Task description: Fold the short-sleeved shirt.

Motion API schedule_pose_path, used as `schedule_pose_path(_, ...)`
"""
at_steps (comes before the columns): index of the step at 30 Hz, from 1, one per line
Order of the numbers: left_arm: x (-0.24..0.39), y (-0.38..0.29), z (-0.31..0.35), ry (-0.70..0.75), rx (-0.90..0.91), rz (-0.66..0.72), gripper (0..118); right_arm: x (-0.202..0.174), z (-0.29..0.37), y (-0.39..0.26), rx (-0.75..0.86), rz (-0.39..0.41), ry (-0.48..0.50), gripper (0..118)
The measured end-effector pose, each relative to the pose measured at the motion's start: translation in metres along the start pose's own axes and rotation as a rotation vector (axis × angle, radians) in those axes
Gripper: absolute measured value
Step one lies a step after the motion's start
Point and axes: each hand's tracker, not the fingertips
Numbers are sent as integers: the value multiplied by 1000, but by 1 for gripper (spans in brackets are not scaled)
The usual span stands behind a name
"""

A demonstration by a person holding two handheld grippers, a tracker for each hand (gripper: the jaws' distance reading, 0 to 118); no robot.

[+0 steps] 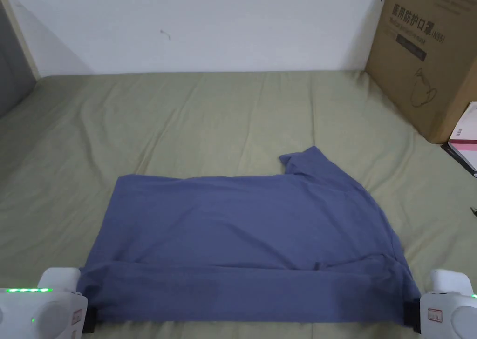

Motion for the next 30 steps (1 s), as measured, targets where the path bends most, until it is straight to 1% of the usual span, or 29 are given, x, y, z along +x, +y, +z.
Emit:
schedule_pose_path(1, 1, 3, 4, 16, 7, 7, 53, -4, 3, 3, 16, 25, -49, 44)
schedule_pose_path(2, -2, 7, 7, 0, 22, 21, 78, -8, 8, 7, 35, 54, -52, 71)
schedule_pose_path(3, -3, 14, 14, -35, 57, 73, 96, -13, 18, 14, 73, 86, -44, 86)
schedule_pose_path(4, -2, 20, 22, -48, 77, 102, 103, -19, 26, 21, 108, 102, -40, 87)
schedule_pose_path(6, 1, 35, 35, -62, 109, 127, 100, -34, 41, 39, 152, 133, -14, 87)
schedule_pose_path(7, 4, 41, 40, -68, 127, 120, 95, -42, 47, 47, 168, 149, 15, 86)
schedule_pose_path(8, 8, 49, 45, -74, 157, 105, 79, -51, 52, 54, 172, 168, 35, 82)
schedule_pose_path(9, 13, 55, 47, -63, 161, 89, 54, -60, 53, 62, 174, 193, 51, 71)
schedule_pose_path(10, 20, 61, 44, -46, 167, 67, 16, -69, 53, 66, 199, 208, 58, 37)
schedule_pose_path(11, 27, 65, 37, -9, 163, 43, 2, -79, 49, 69, 201, 208, 44, 9)
schedule_pose_path(12, 32, 66, 34, 6, 158, 36, 2, -86, 42, 70, 189, 212, 39, 4)
schedule_pose_path(13, 35, 66, 29, -15, 156, 48, 0, -95, 34, 69, 174, 208, 50, 3)
schedule_pose_path(14, 36, 64, 24, -44, 147, 67, 0, -99, 28, 67, 151, 192, 81, 0)
schedule_pose_path(15, 39, 63, 19, -63, 133, 87, 0, -104, 21, 64, 128, 164, 102, 0)
schedule_pose_path(16, 41, 63, 16, -70, 122, 76, 0, -109, 14, 62, 98, 160, 107, 0)
schedule_pose_path(19, 45, 73, 11, -40, 119, 32, 0, -123, -1, 68, 84, 199, 104, 0)
schedule_pose_path(21, 43, 85, 12, -33, 133, 34, 0, -126, -5, 84, 91, 199, 108, 0)
schedule_pose_path(23, 40, 102, 9, -48, 160, 44, 0, -125, -12, 110, 99, 156, 149, 0)
schedule_pose_path(25, 43, 120, 8, -45, 183, 29, 0, -123, -24, 147, 118, 129, 159, 0)
schedule_pose_path(26, 47, 128, 11, -41, 194, 15, 0, -122, -31, 166, 129, 125, 156, 1)
schedule_pose_path(27, 49, 135, 9, -42, 202, 8, 0, -120, -39, 185, 141, 116, 154, 9)
schedule_pose_path(28, 50, 141, 6, -44, 201, 2, 0, -118, -49, 206, 144, 114, 154, 9)
schedule_pose_path(29, 51, 146, 2, -50, 200, -2, 0, -115, -66, 228, 141, 118, 154, 15)
schedule_pose_path(30, 52, 151, -3, -53, 201, -2, 0, -113, -80, 246, 133, 122, 146, 28)
